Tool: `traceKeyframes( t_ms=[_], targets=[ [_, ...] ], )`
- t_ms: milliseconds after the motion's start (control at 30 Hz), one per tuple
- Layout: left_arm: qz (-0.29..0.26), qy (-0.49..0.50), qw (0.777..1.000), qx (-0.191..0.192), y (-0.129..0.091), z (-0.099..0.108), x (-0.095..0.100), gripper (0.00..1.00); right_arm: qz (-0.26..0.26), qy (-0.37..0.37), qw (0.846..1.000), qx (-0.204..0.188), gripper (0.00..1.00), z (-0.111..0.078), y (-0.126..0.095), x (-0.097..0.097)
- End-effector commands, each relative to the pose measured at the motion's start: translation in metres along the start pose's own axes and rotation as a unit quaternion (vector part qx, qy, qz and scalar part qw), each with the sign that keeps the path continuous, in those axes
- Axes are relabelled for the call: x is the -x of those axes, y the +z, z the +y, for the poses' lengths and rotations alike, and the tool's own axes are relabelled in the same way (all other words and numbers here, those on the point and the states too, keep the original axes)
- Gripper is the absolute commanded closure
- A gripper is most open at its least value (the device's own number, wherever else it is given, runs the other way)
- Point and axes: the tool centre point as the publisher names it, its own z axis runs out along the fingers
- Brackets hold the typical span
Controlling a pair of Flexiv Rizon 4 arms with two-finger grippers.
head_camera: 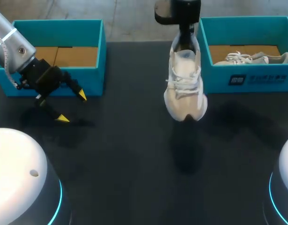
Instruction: Take the shoe out of the shoebox, open the shoe tongue, remove and reinsert the insole, then place the shoe into the shoebox
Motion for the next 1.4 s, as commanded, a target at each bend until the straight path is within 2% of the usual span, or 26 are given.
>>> traceKeyframes(
  t_ms=[33, 300, 433, 733, 1400],
  targets=[
    [0.001, 0.000, 1.000, 0.002, -0.001, 0.000, 0.000, 0.00, -0.003, -0.013, 1.000, 0.007, 1.00, -0.015, -0.007, 0.019],
    [0.001, 0.000, 1.000, 0.002, -0.001, 0.000, 0.000, 0.00, -0.004, -0.033, 0.999, -0.009, 1.00, -0.045, -0.008, 0.051],
    [0.001, 0.000, 1.000, 0.002, -0.001, 0.000, 0.000, 0.00, -0.002, -0.031, 1.000, 0.004, 1.00, -0.066, -0.004, 0.069],
    [0.001, 0.000, 1.000, 0.002, -0.001, 0.000, 0.000, 0.00, -0.006, -0.032, 0.999, -0.013, 1.00, -0.101, 0.012, 0.111],
    [0.001, 0.000, 1.000, 0.002, -0.001, 0.000, 0.000, 0.00, -0.006, -0.032, 0.999, -0.013, 1.00, -0.101, 0.012, 0.111]
  ],
)
